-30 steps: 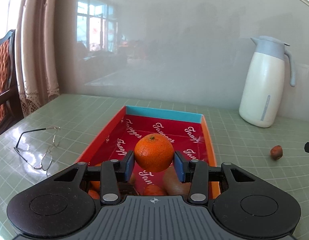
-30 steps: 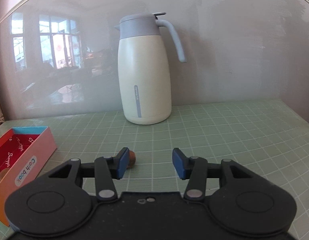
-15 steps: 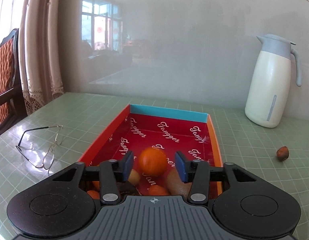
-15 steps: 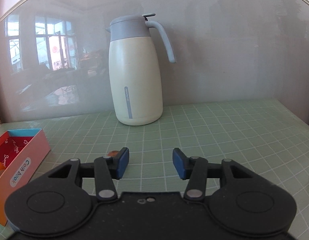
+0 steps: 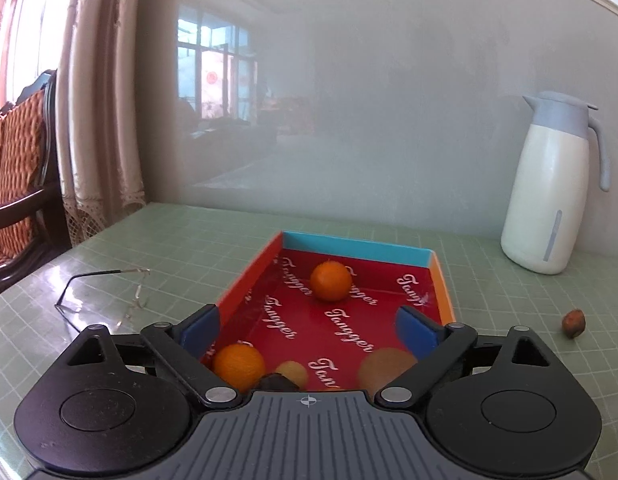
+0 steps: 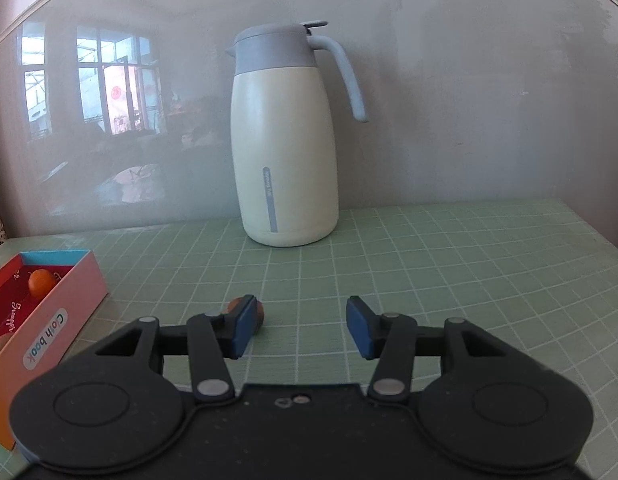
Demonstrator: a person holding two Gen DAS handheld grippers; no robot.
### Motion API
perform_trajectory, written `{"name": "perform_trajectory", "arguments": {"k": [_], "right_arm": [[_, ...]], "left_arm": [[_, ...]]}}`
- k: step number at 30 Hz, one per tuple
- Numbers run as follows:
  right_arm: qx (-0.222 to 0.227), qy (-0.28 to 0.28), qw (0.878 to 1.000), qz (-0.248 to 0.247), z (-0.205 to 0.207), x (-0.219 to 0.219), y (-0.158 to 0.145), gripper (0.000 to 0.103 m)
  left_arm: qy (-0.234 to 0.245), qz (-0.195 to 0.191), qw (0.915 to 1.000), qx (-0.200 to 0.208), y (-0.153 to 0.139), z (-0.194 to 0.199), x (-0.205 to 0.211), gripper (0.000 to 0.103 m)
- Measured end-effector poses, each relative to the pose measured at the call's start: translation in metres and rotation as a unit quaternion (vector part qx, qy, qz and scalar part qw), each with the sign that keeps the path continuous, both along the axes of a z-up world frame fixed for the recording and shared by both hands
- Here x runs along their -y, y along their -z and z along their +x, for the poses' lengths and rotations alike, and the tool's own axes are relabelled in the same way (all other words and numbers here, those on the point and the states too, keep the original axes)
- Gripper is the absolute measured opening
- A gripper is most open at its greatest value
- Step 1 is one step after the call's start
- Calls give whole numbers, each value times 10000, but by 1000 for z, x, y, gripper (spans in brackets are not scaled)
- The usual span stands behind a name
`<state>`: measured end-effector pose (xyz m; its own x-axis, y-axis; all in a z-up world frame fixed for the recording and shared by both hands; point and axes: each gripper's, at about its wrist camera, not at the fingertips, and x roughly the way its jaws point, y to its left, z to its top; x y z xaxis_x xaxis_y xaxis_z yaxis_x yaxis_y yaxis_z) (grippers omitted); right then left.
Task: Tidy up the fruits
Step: 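Move the right gripper to the small brown fruit and close on it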
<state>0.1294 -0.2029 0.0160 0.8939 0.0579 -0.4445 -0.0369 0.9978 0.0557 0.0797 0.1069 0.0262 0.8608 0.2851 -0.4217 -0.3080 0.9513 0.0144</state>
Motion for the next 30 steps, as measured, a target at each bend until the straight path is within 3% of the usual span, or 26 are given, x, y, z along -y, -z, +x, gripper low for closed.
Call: {"name": "perform_trajectory", "arguments": {"k": [20, 30], "right_arm": [[-2, -324, 9993, -182, 8, -35, 4, 49], [-59, -410, 9988, -263, 26, -46, 10, 49]], "left_arm": [[-363, -153, 9992, -33, 4, -14, -40, 96], [-632, -19, 9980, -58, 7, -22, -56, 96]]}}
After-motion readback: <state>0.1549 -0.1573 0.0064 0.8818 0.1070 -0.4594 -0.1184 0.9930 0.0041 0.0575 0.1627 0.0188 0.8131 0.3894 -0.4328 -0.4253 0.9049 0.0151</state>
